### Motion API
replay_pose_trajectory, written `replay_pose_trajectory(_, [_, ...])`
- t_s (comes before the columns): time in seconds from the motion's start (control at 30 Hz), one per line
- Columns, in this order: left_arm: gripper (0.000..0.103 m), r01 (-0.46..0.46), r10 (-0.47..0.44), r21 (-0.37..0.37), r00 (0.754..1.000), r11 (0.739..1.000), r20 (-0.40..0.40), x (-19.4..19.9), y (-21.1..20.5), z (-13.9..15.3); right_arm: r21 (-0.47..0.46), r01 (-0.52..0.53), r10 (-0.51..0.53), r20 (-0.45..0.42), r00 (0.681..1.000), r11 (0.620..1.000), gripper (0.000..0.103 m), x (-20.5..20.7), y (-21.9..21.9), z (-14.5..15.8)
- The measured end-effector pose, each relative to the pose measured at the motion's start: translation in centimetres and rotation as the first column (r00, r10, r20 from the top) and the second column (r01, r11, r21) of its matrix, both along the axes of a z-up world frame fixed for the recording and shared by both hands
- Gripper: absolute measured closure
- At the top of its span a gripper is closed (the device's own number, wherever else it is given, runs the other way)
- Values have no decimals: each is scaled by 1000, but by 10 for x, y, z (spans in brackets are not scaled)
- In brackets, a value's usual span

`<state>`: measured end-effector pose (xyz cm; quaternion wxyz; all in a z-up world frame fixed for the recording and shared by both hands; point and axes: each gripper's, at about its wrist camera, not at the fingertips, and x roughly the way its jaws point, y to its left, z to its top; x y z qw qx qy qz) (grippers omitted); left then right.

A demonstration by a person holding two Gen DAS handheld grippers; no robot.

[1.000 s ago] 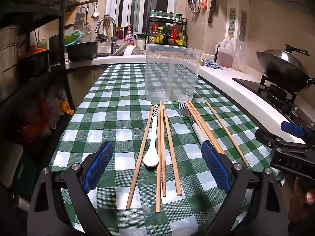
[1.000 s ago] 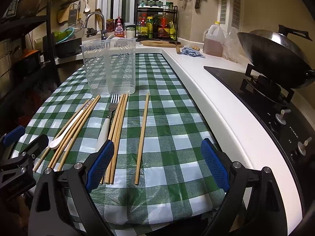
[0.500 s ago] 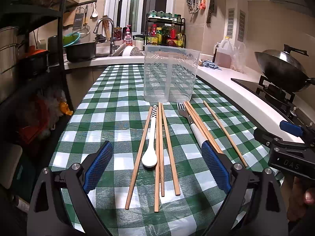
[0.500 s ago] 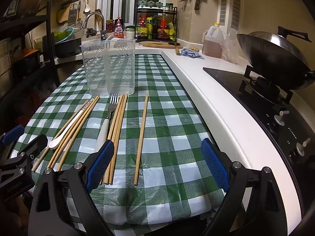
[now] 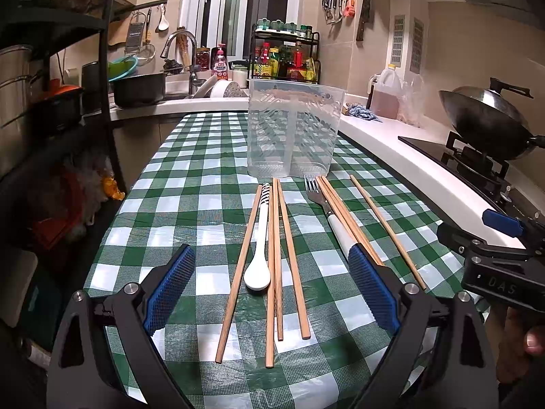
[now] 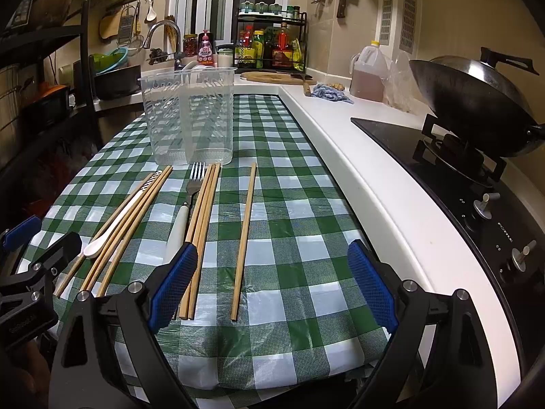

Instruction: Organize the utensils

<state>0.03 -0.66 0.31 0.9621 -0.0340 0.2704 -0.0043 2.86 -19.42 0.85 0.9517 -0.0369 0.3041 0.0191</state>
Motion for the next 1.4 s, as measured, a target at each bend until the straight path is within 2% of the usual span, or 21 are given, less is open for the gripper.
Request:
replay_pose_trajectory(0.57, [17, 8, -8, -5, 1000, 1000, -3, 2, -4, -1, -2, 14, -14, -6, 1000, 1000, 15, 1, -3, -1])
replay_pose_trajectory(0.67, [25, 4, -4, -17, 1000, 1000, -18, 3, -2, -3, 3, 26, -26, -24, 999, 1000, 17, 6, -6, -4])
replay_pose_trajectory(0.77, [39, -14, 11, -51, 998, 999, -57, 6, 7, -8, 23, 34, -33, -55, 998, 999, 23, 10, -10, -8])
replay_pose_trajectory(0.83, [53, -39, 34, -52, 995, 998, -93, 9, 12, -13, 53, 31, -27, -87, 996, 998, 25, 12, -13, -13])
replay_pose_trajectory(0.93, [67, -58, 46, -79, 988, 995, -144, 9, 24, -22, 70, 11, -1, -133, 991, 997, 35, 17, -10, -21])
replay_pose_trajectory(1.07, [70, -75, 55, -91, 978, 993, -203, 11, 32, -34, 78, -14, 29, -190, 981, 997, 43, 21, -4, -34])
replay_pose_trajectory(1.17, [76, -70, 50, -77, 970, 995, -237, 13, 28, -40, 91, -25, 46, -236, 971, 996, 52, 26, -1, -43])
replay_pose_trajectory(1.27, [80, -61, 45, -60, 969, 996, -244, 13, 28, -44, 92, -31, 54, -263, 963, 995, 58, 29, 0, -50])
replay_pose_trajectory(1.37, [87, -59, 53, -18, 968, 998, -244, 14, 25, -45, 66, -42, 57, -253, 966, 997, 62, 29, 4, -51])
replay_pose_trajectory(1.4, [96, -55, 51, -11, 968, 998, -246, 15, 25, -46, 69, -45, 61, -251, 966, 997, 64, 30, 4, -51])
